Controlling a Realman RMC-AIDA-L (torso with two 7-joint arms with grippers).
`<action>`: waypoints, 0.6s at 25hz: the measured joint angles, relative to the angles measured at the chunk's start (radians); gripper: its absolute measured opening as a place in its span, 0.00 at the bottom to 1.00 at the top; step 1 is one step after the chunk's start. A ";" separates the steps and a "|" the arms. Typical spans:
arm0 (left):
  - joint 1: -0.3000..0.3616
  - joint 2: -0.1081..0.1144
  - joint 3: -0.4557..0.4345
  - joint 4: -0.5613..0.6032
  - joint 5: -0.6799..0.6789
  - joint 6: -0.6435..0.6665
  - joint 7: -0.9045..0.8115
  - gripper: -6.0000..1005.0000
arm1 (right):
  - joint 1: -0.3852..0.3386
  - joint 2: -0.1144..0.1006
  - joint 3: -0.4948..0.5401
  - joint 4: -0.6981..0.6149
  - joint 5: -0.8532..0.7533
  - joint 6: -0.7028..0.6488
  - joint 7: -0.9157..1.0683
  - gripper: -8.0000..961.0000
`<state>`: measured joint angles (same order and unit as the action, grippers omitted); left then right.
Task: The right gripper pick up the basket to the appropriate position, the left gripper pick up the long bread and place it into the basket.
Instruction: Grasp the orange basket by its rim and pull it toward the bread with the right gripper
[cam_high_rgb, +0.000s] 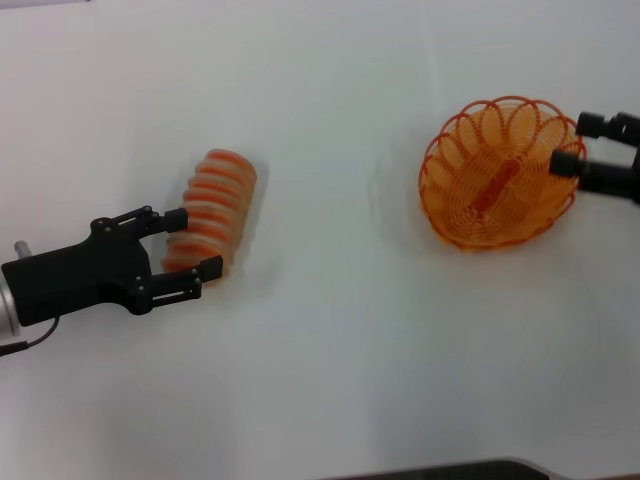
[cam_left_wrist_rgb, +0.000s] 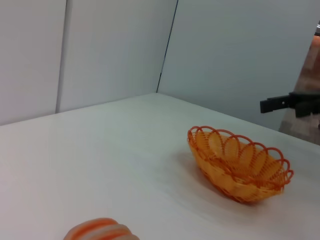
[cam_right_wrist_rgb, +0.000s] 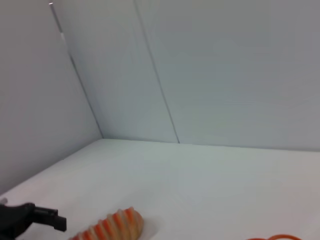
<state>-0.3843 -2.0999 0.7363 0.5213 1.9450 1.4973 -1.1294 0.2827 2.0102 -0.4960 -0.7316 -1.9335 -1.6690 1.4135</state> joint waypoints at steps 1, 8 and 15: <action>-0.003 0.000 0.000 0.000 0.000 0.000 -0.001 0.82 | 0.010 -0.010 -0.003 -0.009 -0.006 -0.002 0.064 0.91; -0.005 0.000 0.000 0.000 0.000 0.002 -0.003 0.82 | 0.106 -0.082 0.000 -0.049 -0.132 -0.006 0.394 0.91; -0.006 0.000 0.000 0.000 0.000 0.010 -0.004 0.82 | 0.192 -0.096 0.008 -0.160 -0.345 0.017 0.591 0.91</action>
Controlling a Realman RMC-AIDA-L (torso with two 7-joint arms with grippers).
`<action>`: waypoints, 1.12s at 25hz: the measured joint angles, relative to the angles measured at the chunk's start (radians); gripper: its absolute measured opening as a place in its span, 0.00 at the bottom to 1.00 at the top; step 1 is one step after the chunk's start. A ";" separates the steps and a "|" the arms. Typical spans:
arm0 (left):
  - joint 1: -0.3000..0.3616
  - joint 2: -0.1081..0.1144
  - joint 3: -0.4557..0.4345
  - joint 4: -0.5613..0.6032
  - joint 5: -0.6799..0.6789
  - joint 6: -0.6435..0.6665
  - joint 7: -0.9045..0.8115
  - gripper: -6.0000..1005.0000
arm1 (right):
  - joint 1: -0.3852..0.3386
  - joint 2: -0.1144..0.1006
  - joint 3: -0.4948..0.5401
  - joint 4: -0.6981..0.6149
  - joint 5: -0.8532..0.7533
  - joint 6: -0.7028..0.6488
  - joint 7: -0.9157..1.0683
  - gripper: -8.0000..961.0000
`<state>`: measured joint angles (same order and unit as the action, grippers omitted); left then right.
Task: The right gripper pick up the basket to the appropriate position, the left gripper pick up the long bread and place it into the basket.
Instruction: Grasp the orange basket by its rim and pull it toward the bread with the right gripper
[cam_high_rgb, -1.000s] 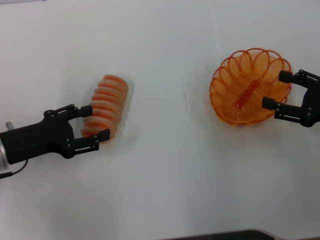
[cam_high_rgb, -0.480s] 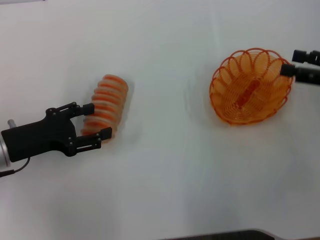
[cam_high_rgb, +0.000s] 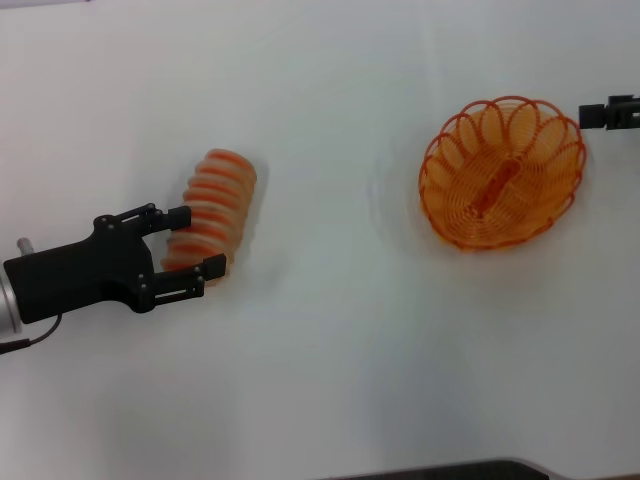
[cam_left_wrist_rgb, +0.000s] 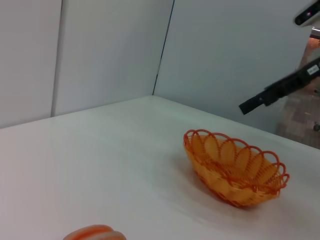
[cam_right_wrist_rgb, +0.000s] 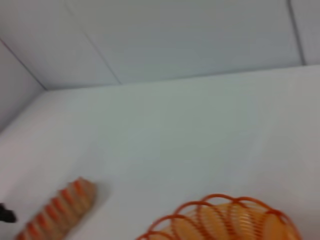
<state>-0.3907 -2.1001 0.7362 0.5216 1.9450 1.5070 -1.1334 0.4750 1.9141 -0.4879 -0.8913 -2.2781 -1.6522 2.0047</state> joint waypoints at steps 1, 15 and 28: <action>0.000 0.000 0.000 0.000 0.000 0.000 0.000 0.82 | 0.018 -0.003 0.005 -0.012 -0.042 0.006 0.018 0.91; -0.012 -0.002 -0.001 0.004 0.000 0.014 -0.010 0.82 | 0.140 0.003 -0.071 -0.040 -0.286 0.048 -0.070 0.90; -0.014 -0.006 -0.002 0.013 0.000 0.011 -0.011 0.82 | 0.165 0.019 -0.144 -0.034 -0.375 0.177 -0.088 0.90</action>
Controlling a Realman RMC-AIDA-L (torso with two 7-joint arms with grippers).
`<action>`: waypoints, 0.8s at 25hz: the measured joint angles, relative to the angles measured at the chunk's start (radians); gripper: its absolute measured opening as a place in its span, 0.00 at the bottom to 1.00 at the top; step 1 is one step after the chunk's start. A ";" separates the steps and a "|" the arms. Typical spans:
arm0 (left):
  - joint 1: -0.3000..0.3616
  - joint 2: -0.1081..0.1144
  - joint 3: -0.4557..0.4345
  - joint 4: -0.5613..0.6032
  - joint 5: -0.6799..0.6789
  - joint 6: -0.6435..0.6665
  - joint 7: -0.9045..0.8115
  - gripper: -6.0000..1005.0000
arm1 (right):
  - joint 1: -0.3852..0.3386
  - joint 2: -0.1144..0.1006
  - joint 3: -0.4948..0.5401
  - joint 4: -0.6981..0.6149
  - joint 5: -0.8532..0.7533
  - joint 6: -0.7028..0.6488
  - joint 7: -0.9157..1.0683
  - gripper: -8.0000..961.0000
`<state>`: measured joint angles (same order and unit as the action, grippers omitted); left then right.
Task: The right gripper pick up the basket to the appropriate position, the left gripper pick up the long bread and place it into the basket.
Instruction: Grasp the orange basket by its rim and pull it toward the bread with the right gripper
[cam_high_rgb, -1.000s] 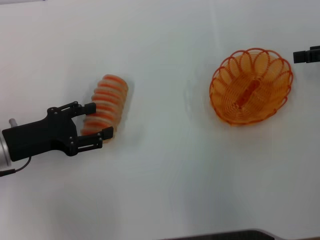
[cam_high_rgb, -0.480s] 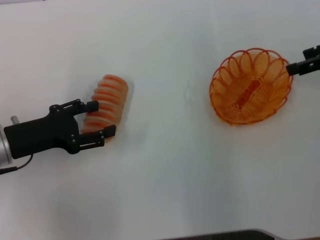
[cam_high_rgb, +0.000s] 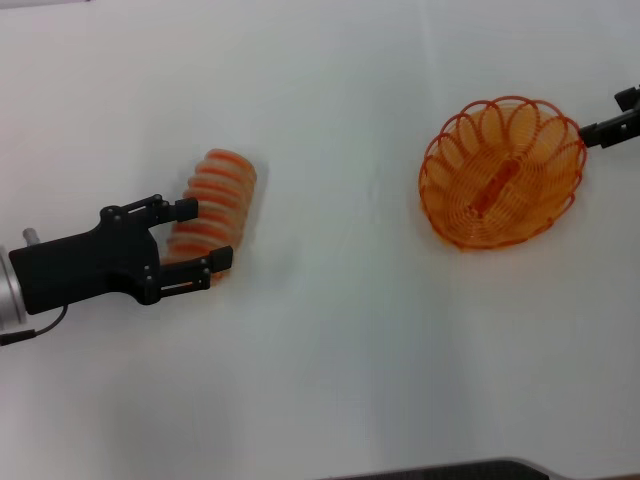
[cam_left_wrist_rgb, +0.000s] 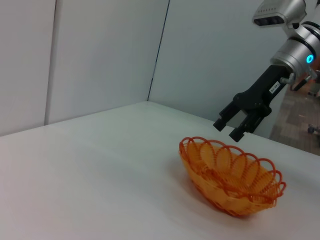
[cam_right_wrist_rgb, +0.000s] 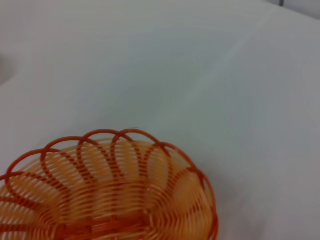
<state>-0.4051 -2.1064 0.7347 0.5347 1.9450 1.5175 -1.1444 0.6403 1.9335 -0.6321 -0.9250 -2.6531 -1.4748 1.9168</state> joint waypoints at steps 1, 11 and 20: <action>0.000 0.000 0.000 0.000 0.000 0.000 0.000 0.82 | 0.000 0.002 0.000 0.000 0.001 0.006 -0.007 0.89; -0.002 -0.002 -0.013 0.004 -0.002 0.005 -0.001 0.82 | 0.016 0.035 0.001 0.000 0.010 0.071 -0.044 0.89; -0.003 -0.001 -0.014 0.004 -0.003 0.006 -0.001 0.82 | 0.018 0.075 -0.022 0.014 0.009 0.162 -0.068 0.89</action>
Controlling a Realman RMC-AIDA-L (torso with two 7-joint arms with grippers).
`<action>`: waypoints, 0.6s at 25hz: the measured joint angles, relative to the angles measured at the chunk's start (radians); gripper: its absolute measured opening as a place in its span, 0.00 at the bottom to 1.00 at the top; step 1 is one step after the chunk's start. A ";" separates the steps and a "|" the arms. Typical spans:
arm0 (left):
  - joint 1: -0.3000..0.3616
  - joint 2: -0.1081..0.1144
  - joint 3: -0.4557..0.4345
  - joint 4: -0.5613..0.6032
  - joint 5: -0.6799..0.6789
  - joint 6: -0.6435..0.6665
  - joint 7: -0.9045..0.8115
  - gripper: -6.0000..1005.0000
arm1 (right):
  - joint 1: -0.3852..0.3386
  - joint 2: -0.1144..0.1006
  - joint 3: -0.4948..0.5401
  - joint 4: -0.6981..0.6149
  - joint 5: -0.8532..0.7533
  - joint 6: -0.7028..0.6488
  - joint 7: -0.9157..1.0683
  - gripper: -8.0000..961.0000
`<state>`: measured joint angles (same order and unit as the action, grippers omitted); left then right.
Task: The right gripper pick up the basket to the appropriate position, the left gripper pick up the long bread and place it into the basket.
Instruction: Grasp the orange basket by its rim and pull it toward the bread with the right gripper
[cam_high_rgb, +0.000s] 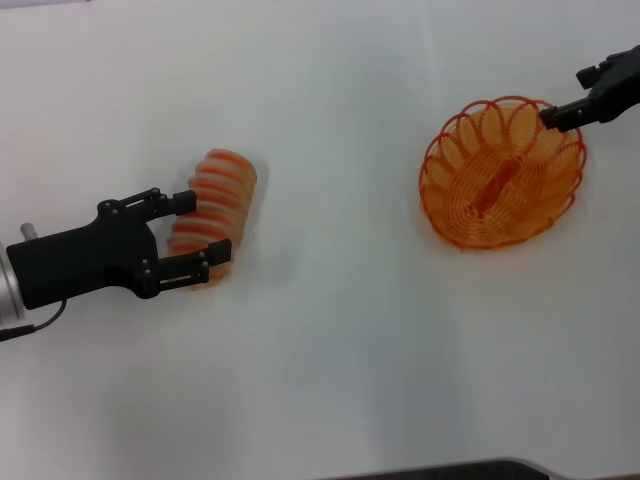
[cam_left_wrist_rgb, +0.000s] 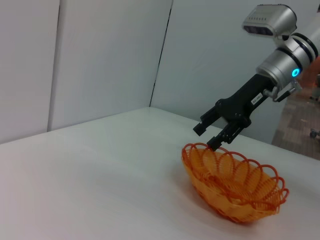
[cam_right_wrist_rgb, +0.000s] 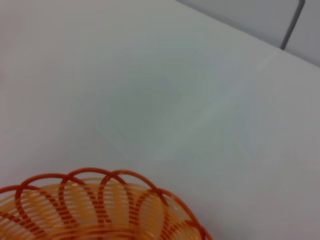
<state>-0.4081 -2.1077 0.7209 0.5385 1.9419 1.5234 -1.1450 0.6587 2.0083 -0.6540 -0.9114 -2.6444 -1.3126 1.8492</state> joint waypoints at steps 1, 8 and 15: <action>0.000 0.000 0.000 0.001 0.000 0.000 0.000 0.82 | 0.000 0.001 -0.003 0.006 0.000 0.005 0.000 0.89; 0.001 0.000 0.000 0.008 0.000 0.000 0.000 0.82 | -0.003 0.018 -0.015 0.019 -0.004 0.035 -0.009 0.89; 0.003 0.000 0.000 0.008 0.000 0.003 0.000 0.82 | -0.005 0.026 -0.039 0.058 -0.008 0.076 -0.011 0.88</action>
<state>-0.4050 -2.1076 0.7209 0.5461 1.9420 1.5259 -1.1450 0.6537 2.0339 -0.6934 -0.8538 -2.6522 -1.2367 1.8384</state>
